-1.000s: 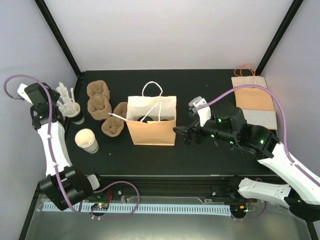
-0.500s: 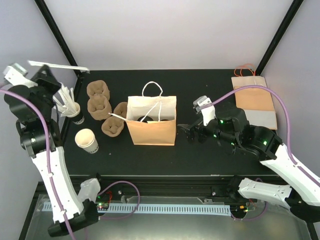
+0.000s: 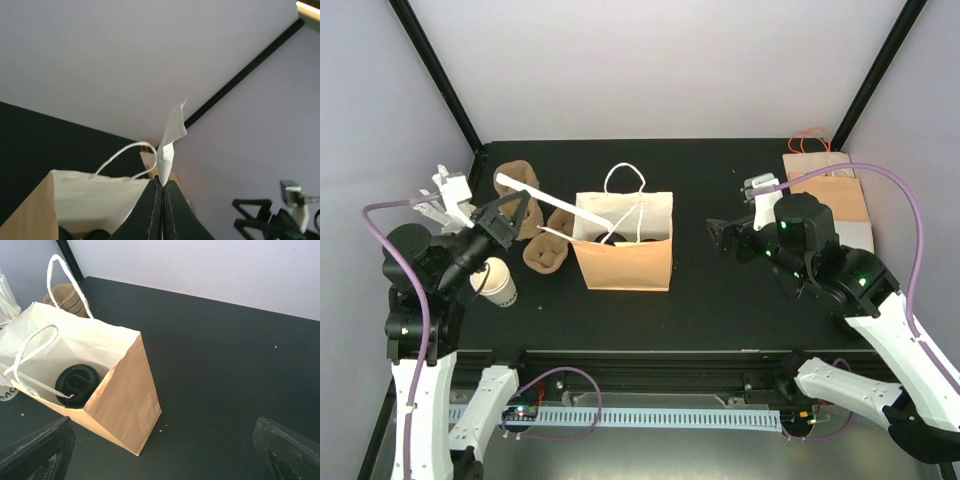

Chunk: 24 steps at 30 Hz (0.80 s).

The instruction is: Pack the takeout coffee

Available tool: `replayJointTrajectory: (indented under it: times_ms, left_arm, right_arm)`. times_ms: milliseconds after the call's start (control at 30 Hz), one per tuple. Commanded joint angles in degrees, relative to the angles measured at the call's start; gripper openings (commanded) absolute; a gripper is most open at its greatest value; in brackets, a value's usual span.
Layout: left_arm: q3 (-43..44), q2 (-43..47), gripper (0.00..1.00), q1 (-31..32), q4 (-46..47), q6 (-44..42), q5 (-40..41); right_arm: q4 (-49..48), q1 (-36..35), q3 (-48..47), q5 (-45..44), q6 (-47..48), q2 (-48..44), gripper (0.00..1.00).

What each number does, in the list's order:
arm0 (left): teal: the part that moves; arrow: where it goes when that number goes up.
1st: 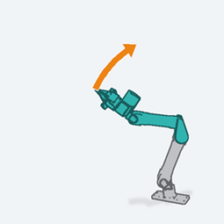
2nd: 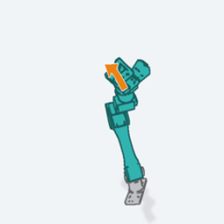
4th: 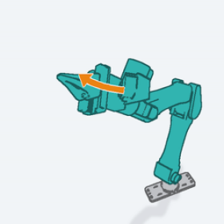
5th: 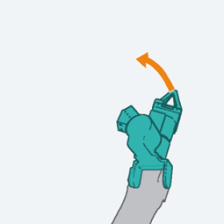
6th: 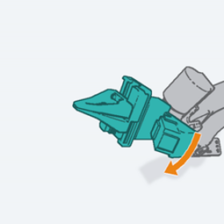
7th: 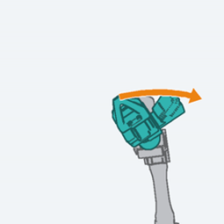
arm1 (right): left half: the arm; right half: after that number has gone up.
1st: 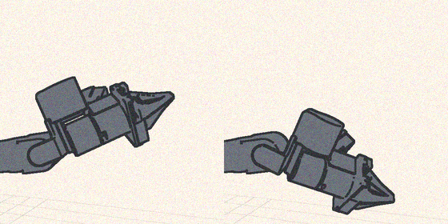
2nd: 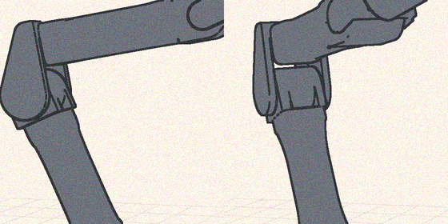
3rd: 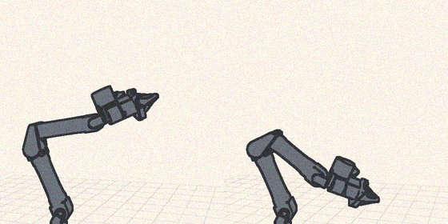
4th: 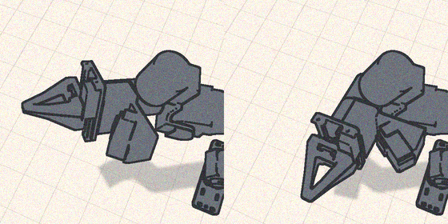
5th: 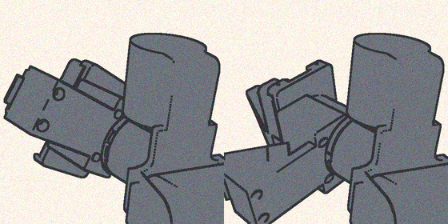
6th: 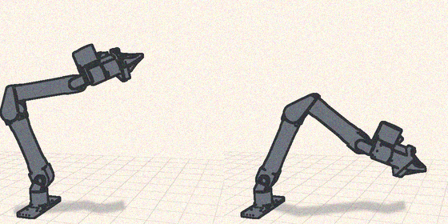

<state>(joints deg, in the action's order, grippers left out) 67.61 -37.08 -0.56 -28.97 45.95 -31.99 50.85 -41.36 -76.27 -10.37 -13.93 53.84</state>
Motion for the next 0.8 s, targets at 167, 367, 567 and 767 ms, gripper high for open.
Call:
replayJointTrajectory:
  times_ms: [167, 367, 567, 767]
  left_arm:
    - [-7.3, 1.6, 0.02, 5.6, 4.9, -6.9, 8.3]
    - [-3.9, -1.4, 0.02, 7.0, 4.3, -14.4, 12.4]
    - [-5.5, -5.1, 0.01, 9.2, 8.0, -19.2, 13.0]
    - [-8.9, -8.9, 0.3, 18.3, 11.4, -24.8, 18.5]
  right_arm:
    - [-1.0, 0.4, 1.0, 0.5, -2.3, -4.2, 1.0]
    - [-0.5, 0.4, 2.4, 0.2, -2.9, -6.6, 1.0]
    - [-1.5, 0.4, 4.0, -0.2, -3.6, -8.2, 1.0]
    - [-2.5, 0.4, 4.5, 0.2, -4.2, -8.1, 1.0]
